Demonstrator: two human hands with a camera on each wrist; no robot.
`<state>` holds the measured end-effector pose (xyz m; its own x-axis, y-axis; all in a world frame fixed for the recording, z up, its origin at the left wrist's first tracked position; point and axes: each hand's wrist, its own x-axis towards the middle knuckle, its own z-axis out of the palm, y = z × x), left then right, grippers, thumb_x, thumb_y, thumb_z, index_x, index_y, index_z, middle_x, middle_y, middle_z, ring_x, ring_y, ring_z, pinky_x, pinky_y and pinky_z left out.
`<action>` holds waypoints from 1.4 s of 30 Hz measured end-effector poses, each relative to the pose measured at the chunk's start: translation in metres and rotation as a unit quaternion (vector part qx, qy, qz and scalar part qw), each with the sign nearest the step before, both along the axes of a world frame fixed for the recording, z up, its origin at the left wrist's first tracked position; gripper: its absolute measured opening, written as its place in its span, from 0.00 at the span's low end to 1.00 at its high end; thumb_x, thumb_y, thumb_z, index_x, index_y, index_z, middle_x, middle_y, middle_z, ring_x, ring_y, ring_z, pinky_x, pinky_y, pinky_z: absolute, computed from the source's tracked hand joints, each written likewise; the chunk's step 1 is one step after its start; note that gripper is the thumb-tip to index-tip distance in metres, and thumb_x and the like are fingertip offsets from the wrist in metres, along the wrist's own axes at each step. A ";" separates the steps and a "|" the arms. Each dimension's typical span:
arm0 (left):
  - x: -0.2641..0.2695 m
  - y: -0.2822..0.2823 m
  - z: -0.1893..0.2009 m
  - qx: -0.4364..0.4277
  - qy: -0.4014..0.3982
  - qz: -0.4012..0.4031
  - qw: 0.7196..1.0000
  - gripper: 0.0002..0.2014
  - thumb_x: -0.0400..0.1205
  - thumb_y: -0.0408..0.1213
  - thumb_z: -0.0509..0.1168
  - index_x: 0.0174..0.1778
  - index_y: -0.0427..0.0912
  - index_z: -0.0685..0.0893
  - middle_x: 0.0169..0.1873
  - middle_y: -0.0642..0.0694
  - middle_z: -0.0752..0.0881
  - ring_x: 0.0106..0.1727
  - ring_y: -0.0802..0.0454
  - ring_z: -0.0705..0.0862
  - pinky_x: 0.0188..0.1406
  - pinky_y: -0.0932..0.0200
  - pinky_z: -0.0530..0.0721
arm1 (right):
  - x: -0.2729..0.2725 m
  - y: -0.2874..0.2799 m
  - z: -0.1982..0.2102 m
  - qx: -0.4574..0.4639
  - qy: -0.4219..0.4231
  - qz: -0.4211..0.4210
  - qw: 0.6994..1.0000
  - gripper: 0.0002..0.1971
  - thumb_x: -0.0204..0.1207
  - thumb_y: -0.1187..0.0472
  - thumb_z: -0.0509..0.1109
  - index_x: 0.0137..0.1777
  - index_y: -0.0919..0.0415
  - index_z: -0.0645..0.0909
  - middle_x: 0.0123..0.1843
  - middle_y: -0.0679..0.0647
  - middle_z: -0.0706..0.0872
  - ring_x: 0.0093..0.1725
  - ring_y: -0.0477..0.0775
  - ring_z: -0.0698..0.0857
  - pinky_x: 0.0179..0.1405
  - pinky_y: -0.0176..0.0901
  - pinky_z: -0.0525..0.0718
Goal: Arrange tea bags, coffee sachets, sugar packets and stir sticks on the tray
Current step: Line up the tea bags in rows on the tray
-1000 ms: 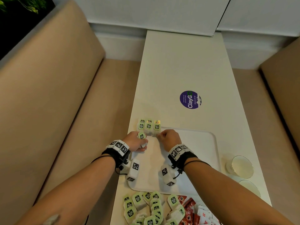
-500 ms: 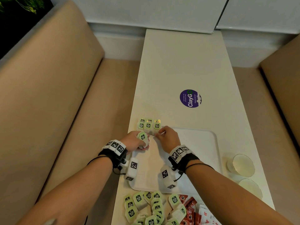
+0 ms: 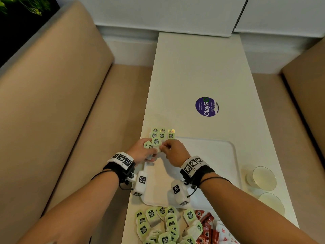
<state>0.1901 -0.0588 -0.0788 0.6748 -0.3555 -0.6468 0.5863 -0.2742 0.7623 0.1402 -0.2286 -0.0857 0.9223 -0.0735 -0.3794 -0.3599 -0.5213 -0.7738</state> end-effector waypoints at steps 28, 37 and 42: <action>0.008 0.038 -0.008 -0.021 0.021 0.112 0.993 0.16 0.82 0.15 0.60 0.59 0.36 0.81 0.49 0.38 0.90 0.46 0.43 0.91 0.40 0.54 0.91 | 0.018 0.027 -0.022 0.030 0.108 -0.091 0.990 0.14 0.80 0.58 0.72 0.34 0.62 0.91 0.33 0.52 0.92 0.29 0.45 0.85 0.34 0.33 0.81; -0.002 0.036 -0.010 -0.039 -0.005 0.096 0.995 0.05 0.86 0.28 0.65 0.55 0.34 0.85 0.55 0.31 0.90 0.52 0.41 0.91 0.43 0.55 0.91 | 0.017 0.023 -0.023 0.011 0.085 -0.089 0.992 0.18 0.77 0.53 0.75 0.27 0.60 0.87 0.30 0.57 0.91 0.32 0.54 0.89 0.45 0.49 0.90; -0.002 0.031 -0.009 -0.041 0.004 0.093 0.995 0.15 0.84 0.31 0.70 0.66 0.34 0.81 0.54 0.33 0.90 0.50 0.39 0.93 0.43 0.54 0.91 | 0.011 0.023 -0.002 0.071 0.002 -0.023 0.997 0.16 0.87 0.50 0.67 0.46 0.59 0.89 0.33 0.50 0.88 0.26 0.41 0.83 0.35 0.39 0.86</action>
